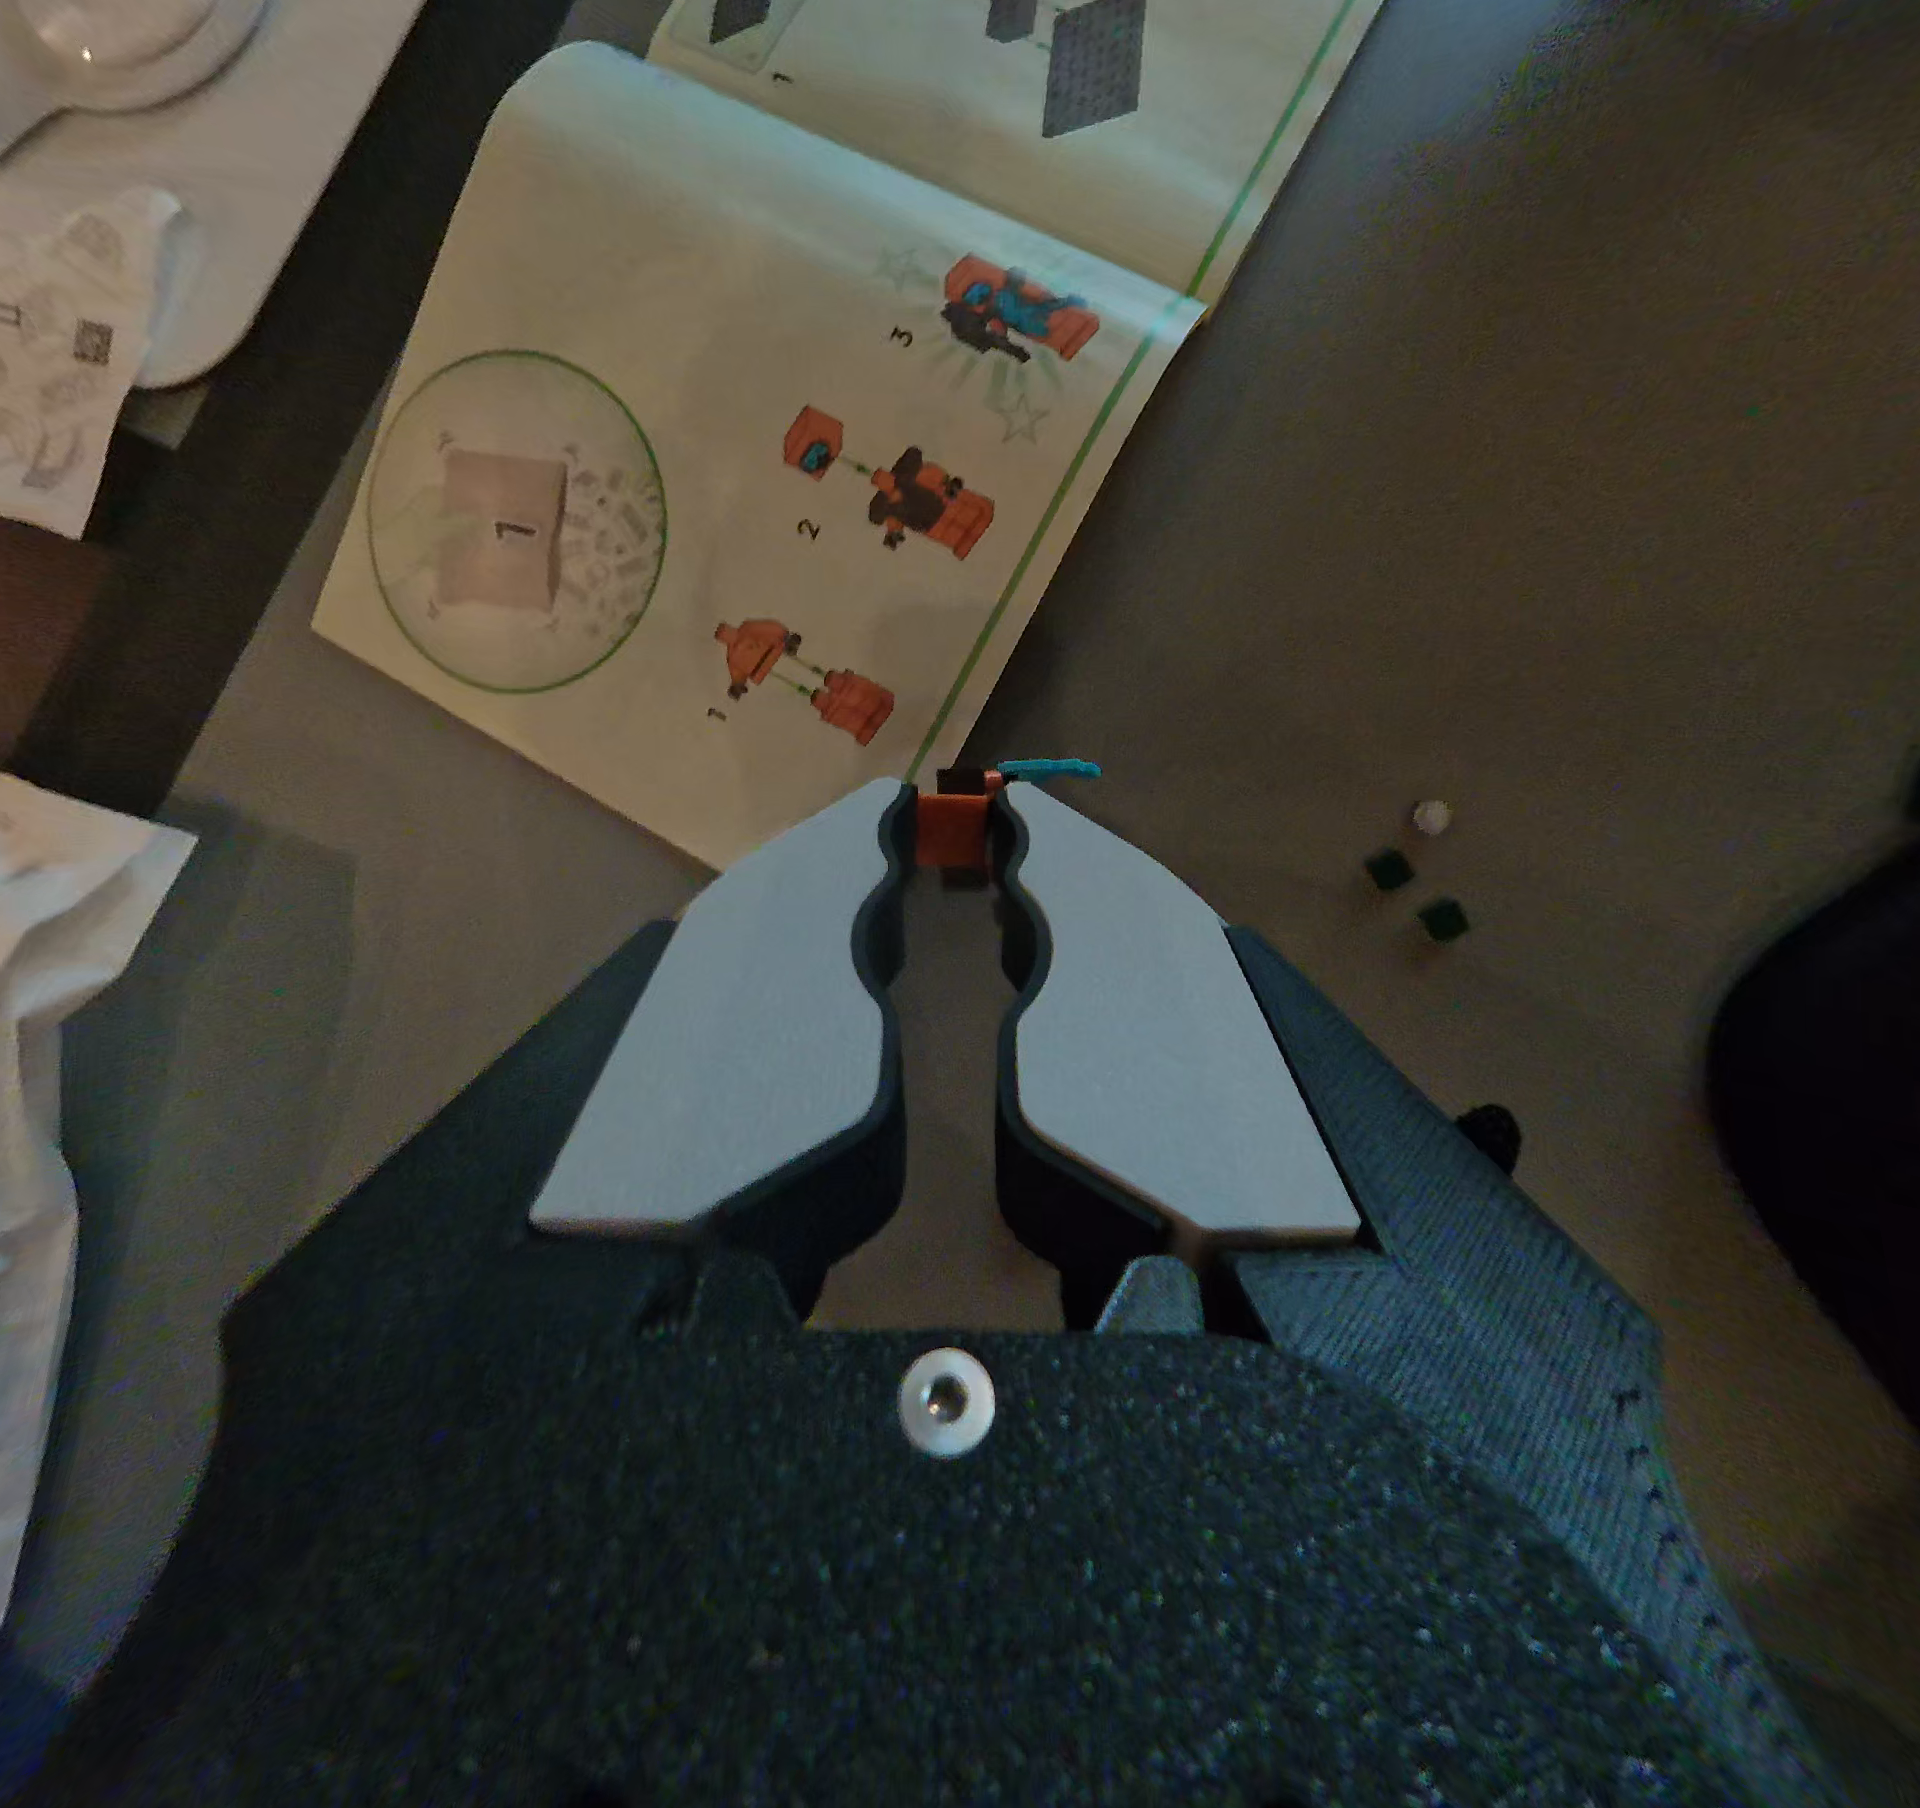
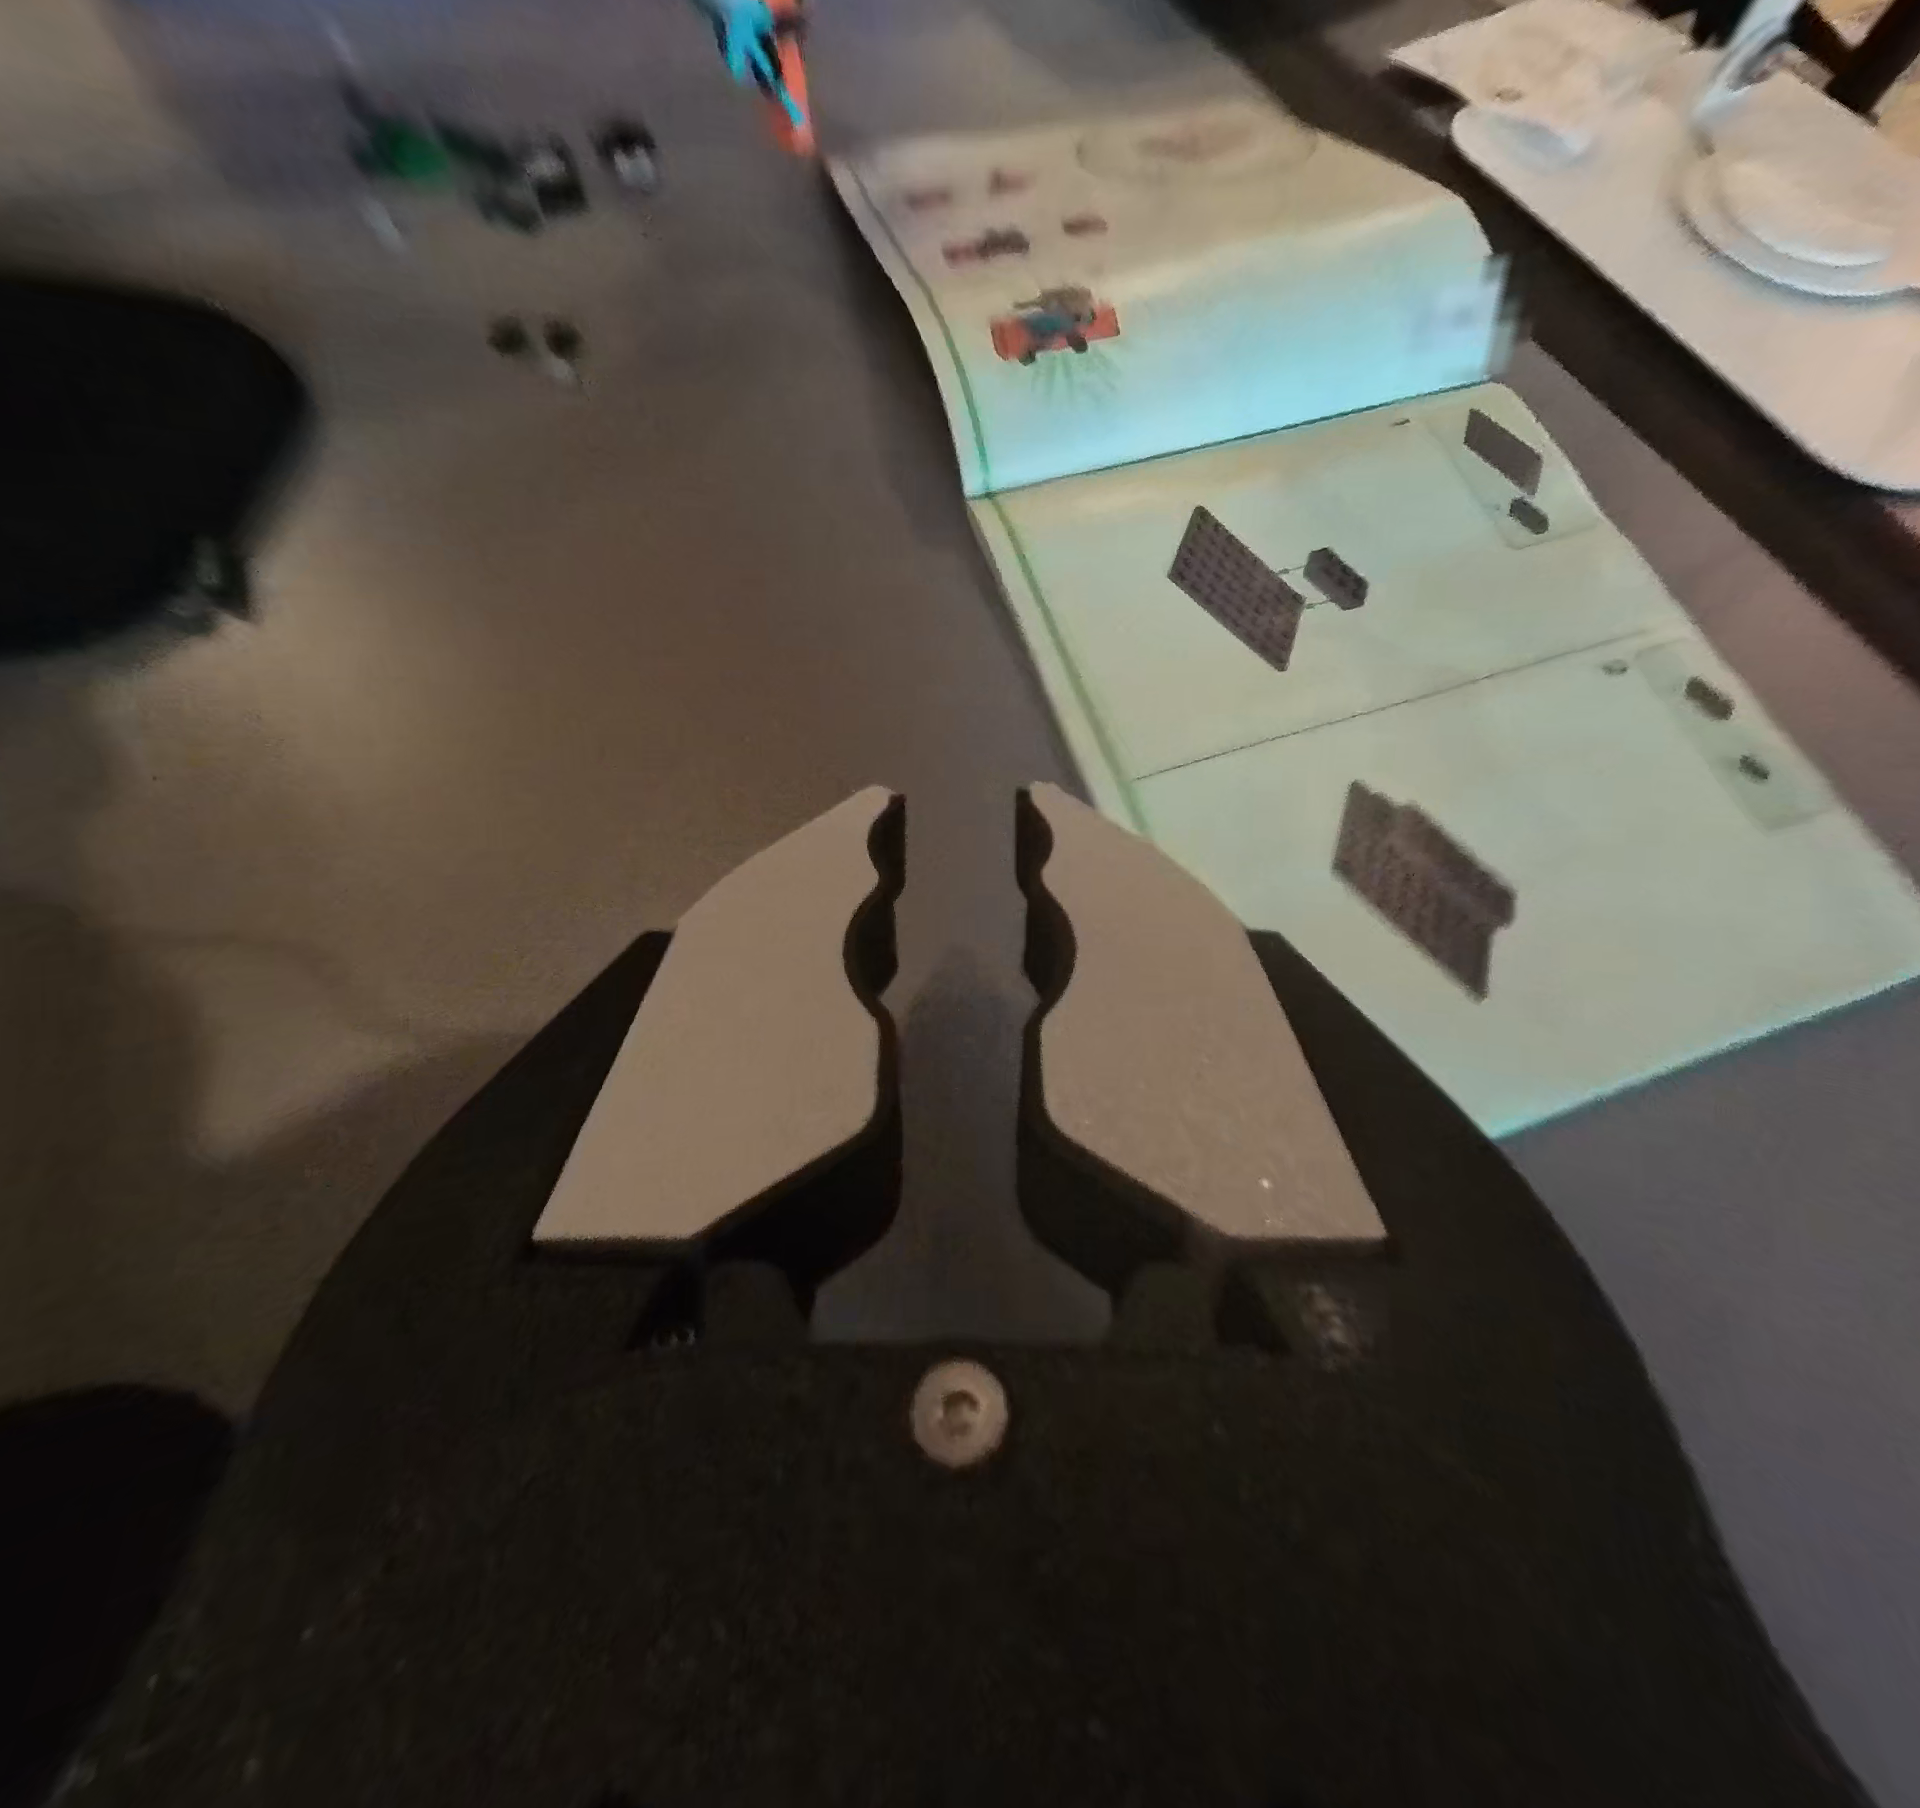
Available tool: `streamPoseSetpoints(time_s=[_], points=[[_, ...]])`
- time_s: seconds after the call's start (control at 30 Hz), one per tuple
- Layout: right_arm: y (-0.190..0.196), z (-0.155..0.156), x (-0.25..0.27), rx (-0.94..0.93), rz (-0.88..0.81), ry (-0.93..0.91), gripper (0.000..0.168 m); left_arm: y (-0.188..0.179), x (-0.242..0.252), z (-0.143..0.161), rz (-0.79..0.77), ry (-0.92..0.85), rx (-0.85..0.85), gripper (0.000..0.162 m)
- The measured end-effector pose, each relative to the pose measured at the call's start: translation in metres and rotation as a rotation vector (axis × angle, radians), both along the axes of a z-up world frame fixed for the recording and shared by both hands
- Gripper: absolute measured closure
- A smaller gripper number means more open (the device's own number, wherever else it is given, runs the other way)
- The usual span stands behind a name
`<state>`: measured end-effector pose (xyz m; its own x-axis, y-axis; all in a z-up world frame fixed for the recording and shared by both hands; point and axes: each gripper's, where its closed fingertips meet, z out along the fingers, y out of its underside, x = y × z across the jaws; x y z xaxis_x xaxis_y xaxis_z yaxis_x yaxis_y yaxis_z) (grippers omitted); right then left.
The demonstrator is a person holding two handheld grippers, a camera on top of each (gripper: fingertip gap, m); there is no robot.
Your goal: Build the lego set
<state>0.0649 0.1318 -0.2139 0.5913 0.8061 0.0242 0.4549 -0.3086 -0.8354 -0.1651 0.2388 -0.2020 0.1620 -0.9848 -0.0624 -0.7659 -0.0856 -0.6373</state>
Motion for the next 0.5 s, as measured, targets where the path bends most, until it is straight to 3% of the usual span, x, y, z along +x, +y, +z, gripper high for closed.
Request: streamPoseSetpoints(time_s=[0.03,0.33,0.5], points=[[0.005,-0.003,-0.002,0.001,0.021,-0.032,0.147,0.001,-0.002,-0.001,0.004,0.001,-0.001,0.149],[0.057,-0.040,-0.027,-0.028,0.243,-0.349,0.142,0.006,-0.018,-0.009,0.017,0.010,-0.020,0.148],[0.063,-0.041,-0.031,-0.062,0.336,-0.362,0.158,0.012,-0.028,-0.013,0.025,0.018,-0.033,0.148]])
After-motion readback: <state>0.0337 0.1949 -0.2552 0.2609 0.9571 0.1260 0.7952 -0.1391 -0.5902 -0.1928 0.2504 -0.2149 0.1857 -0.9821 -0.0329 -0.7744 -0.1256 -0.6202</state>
